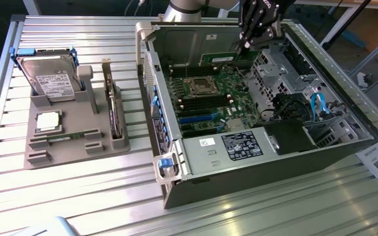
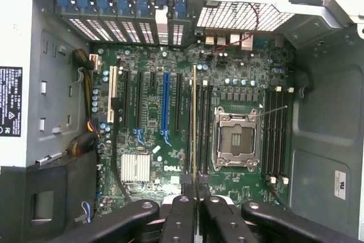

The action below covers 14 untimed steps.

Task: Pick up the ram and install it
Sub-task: 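Pick up the ram and move it above insertion slot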

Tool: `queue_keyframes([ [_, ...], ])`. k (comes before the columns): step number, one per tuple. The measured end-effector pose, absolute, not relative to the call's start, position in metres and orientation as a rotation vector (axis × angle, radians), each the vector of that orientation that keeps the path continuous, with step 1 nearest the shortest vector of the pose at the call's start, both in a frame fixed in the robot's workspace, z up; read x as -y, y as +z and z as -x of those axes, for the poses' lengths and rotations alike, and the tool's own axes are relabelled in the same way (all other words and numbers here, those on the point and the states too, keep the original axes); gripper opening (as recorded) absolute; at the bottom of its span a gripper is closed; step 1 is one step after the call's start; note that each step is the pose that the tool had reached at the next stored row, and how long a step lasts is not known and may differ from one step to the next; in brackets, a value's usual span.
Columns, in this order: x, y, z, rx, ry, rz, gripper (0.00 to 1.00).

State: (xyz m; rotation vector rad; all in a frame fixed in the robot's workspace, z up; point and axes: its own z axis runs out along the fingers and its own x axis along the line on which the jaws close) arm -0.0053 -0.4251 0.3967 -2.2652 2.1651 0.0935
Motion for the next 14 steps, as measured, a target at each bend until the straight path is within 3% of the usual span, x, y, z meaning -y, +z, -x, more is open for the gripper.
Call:
queue_keyframes([
  [14,0.4252,0.3932,0.0057,-2.163,0.094,2.264,0.12],
])
